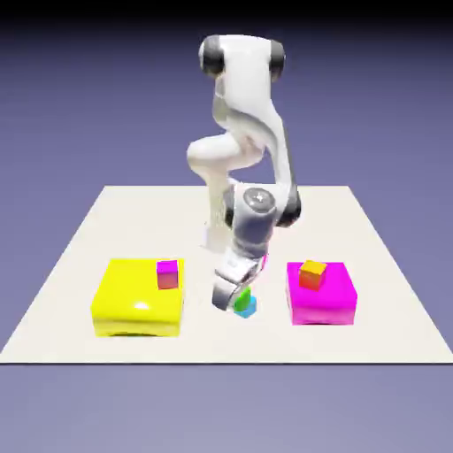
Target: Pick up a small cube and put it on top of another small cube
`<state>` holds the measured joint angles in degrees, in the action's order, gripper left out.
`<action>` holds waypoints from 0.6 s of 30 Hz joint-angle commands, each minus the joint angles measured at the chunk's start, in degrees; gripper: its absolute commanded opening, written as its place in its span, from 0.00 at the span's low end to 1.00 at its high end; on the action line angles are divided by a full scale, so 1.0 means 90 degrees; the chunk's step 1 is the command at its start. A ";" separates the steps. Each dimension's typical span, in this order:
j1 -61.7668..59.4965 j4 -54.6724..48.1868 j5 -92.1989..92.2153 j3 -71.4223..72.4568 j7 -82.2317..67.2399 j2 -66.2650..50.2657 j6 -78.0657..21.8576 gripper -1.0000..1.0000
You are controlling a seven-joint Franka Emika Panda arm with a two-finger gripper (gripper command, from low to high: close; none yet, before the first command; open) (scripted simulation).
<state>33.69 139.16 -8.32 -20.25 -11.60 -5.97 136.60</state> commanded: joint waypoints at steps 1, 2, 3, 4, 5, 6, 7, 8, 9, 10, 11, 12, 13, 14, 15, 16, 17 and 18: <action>0.0122 0.0094 -0.0174 0.0139 -0.0218 0.0231 -0.0052 0.00; 0.0269 0.0187 -0.0338 0.0278 -0.0443 0.0462 -0.0111 0.00; 0.0416 0.0280 -0.0502 0.0418 -0.0668 0.0693 -0.0169 0.00; 0.0563 0.0374 -0.0666 0.0557 -0.0892 0.0923 -0.0227 0.00; 0.0710 0.0467 -0.0831 0.0697 -0.1117 0.1154 -0.0286 0.00; 0.0857 0.0561 -0.0995 0.0836 -0.1342 0.1385 -0.0344 0.00; 0.1003 0.0654 -0.1159 0.0976 -0.1567 0.1616 -0.0402 0.00; 0.1150 0.0747 -0.1323 0.1115 -0.1792 0.1846 -0.0461 0.00; 0.1298 0.0841 -0.1487 0.1255 -0.2017 0.2078 -0.0519 0.00; 0.1318 0.0854 -0.1510 0.1275 -0.2049 0.2110 -0.0528 0.00; 0.1318 0.0854 -0.1510 0.1275 -0.2049 0.2110 -0.0528 0.00; 0.1283 0.0918 -0.1598 0.1238 -0.1985 0.1900 -0.0251 0.00; 0.1247 0.0983 -0.1685 0.1202 -0.1921 0.1690 0.0025 0.00; 0.1211 0.1047 -0.1773 0.1165 -0.1857 0.1480 0.0302 0.00; 0.1176 0.1111 -0.1860 0.1129 -0.1793 0.1270 0.0579 0.00; 0.1152 0.1155 -0.1920 0.1104 -0.1750 0.1127 0.0767 0.00; 0.1152 0.1155 -0.1920 0.1104 -0.1750 0.1127 0.0767 1.00; 0.1152 0.1155 -0.1920 0.1104 -0.1750 0.1127 0.0767 1.00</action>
<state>44.04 149.56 -25.60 -10.31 -27.35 4.17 143.50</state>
